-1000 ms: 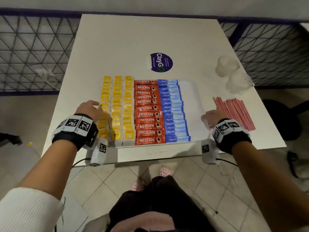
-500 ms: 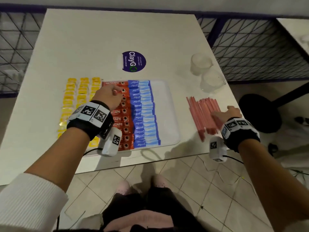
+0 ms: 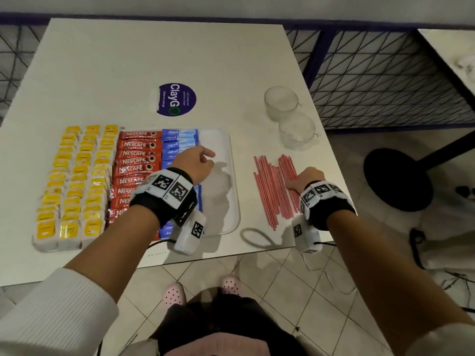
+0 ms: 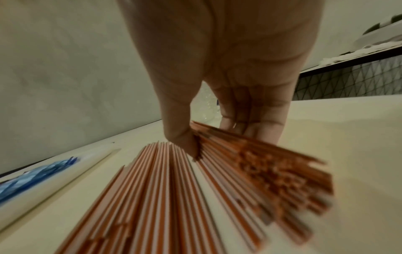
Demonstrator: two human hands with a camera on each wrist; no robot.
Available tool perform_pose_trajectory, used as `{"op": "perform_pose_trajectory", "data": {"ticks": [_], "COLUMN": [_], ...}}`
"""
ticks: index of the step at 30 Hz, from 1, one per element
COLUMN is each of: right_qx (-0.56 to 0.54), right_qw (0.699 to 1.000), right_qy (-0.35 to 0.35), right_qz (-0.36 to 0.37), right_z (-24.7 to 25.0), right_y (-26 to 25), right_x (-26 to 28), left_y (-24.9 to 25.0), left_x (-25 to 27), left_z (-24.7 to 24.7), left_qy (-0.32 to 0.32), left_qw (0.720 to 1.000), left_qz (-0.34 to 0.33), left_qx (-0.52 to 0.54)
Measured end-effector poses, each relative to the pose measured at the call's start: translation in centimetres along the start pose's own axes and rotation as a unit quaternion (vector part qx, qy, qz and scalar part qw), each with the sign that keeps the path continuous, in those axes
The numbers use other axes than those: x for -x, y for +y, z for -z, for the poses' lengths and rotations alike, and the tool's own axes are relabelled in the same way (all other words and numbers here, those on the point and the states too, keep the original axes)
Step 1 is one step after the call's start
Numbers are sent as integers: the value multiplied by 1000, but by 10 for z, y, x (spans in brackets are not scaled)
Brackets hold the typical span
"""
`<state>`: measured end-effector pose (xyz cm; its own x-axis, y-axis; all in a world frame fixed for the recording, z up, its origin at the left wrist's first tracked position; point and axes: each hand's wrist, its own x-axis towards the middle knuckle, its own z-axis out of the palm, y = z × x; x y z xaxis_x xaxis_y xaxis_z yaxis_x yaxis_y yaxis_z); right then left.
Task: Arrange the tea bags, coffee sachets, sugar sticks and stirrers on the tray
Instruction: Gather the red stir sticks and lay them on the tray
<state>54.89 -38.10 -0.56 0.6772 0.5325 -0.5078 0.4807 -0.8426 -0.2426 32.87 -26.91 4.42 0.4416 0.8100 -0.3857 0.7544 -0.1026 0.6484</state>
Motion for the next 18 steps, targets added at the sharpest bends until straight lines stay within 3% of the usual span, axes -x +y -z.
{"op": "perform_pose_trajectory", "data": {"ticks": [10,18], "right_qx": [112,94], "right_qw": [990,992], "right_qy": [12,-26], "right_qz": [88,74], "right_z": [-9,-2], "right_y": [-5,-3], "right_x": [2,-3], "left_y": [19,28], "left_x": [5,4], "left_z": [-33,-48], "left_qy": [-56,-117], "left_qw": [998,993], "left_qz": [-3,-3], "left_qx": [-31,1]}}
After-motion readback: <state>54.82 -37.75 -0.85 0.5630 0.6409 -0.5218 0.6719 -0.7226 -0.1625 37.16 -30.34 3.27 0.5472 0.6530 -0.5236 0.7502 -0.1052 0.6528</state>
